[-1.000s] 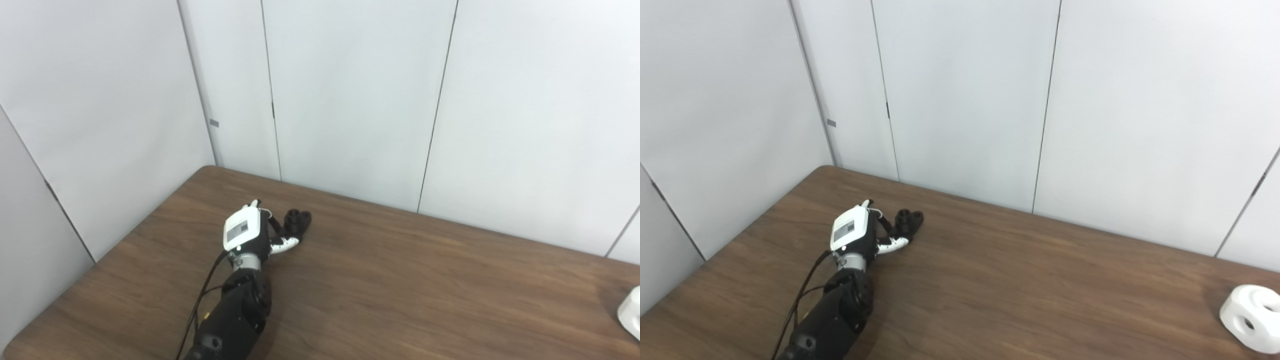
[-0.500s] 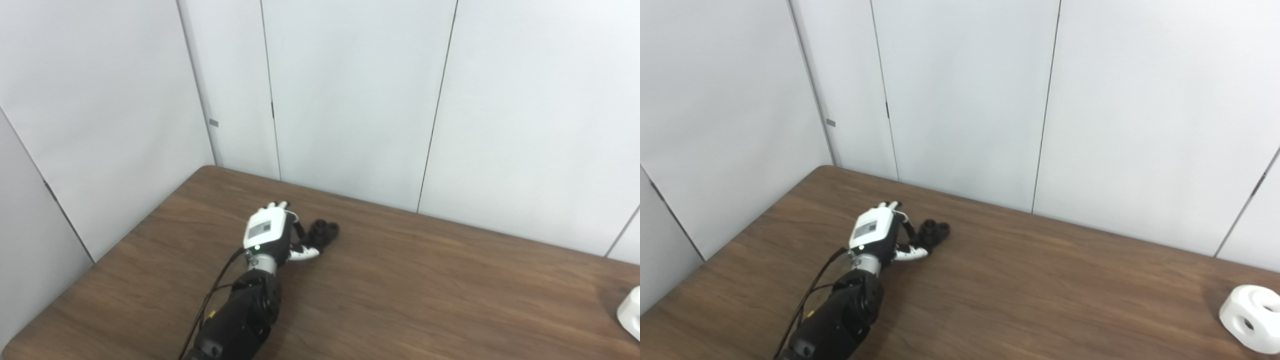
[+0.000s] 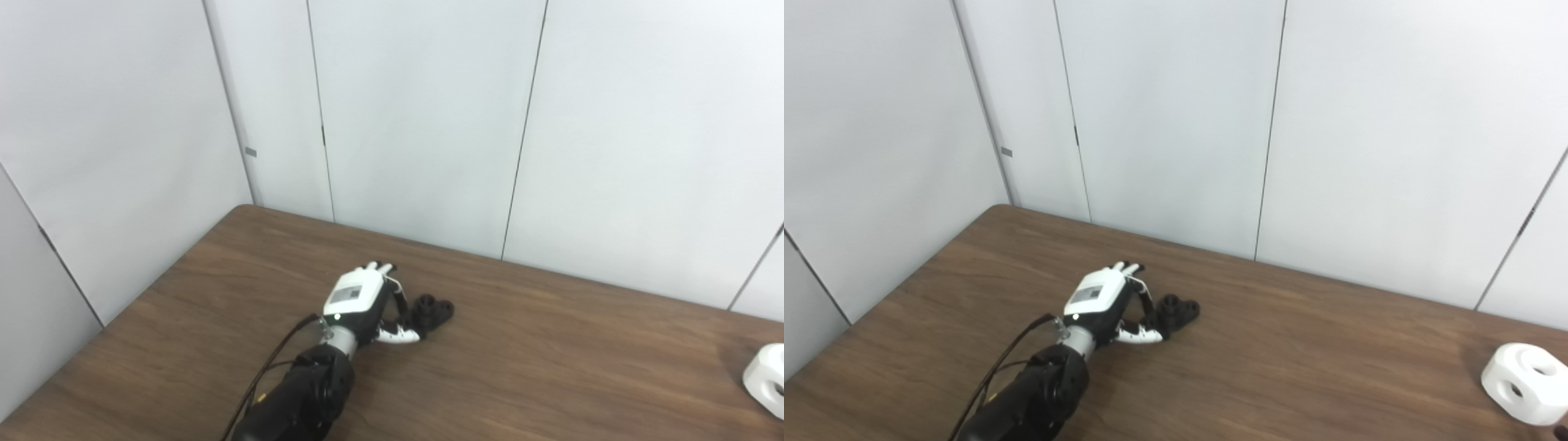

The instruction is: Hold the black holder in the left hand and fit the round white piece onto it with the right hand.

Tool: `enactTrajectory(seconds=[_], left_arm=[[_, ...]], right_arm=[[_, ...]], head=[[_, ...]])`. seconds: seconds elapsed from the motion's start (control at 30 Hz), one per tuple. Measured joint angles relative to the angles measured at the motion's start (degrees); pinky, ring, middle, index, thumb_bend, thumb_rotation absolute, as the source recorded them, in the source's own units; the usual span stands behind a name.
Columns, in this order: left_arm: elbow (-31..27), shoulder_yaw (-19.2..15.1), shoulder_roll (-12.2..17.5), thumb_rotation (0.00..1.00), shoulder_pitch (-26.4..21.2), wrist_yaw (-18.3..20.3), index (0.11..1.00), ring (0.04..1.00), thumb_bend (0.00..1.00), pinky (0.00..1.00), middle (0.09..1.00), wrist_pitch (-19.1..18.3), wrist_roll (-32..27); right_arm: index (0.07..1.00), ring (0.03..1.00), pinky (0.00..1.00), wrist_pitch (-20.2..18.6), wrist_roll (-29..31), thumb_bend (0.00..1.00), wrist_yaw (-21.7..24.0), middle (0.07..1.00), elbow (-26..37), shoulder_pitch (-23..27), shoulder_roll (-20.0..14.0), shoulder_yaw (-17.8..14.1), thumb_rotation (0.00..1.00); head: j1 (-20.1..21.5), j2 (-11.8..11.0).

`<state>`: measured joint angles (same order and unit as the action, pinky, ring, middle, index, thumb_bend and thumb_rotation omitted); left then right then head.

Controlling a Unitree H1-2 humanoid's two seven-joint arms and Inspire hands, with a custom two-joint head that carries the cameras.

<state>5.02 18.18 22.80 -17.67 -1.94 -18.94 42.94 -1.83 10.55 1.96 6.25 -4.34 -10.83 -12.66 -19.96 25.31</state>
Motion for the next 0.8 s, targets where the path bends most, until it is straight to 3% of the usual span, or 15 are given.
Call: enactTrajectory(seconds=[0.27,0.43,0.57,0.8], left_arm=[[-2.1,2.3,0.4,0.05,1.7,0.6,0.481,0.997,0.52,1.00,0.935,6.6,0.2],[-6.0,4.4,0.5,0.05,2.8,3.3,0.481,1.000,0.52,1.00,0.935,6.9,2.3],[-8.7,5.6,0.5,0.05,3.4,6.6,0.481,1.000,0.52,1.00,0.936,7.1,2.8],[-12.1,6.8,0.5,0.05,4.3,11.2,0.481,1.000,0.52,1.00,0.947,7.6,2.5]], right_arm=[[0.824,0.956,0.84,0.3,-1.7,0.66,-0.8,0.944,-0.1,-0.3,-0.1,0.1,0.83],[0.817,0.946,0.81,0.1,-2.1,0.67,-1.6,0.933,0.8,-0.7,0.1,0.4,0.82],[0.831,0.978,0.92,0.1,-1.3,0.70,-1.4,0.968,1.0,-0.9,0.3,0.8,0.81],[0.825,0.963,0.87,-0.6,-0.1,0.75,-1.1,0.964,1.5,-1.3,0.6,1.1,0.79]], head=[[3.2,0.6],[4.9,1.3],[6.4,1.8],[8.6,2.5]])
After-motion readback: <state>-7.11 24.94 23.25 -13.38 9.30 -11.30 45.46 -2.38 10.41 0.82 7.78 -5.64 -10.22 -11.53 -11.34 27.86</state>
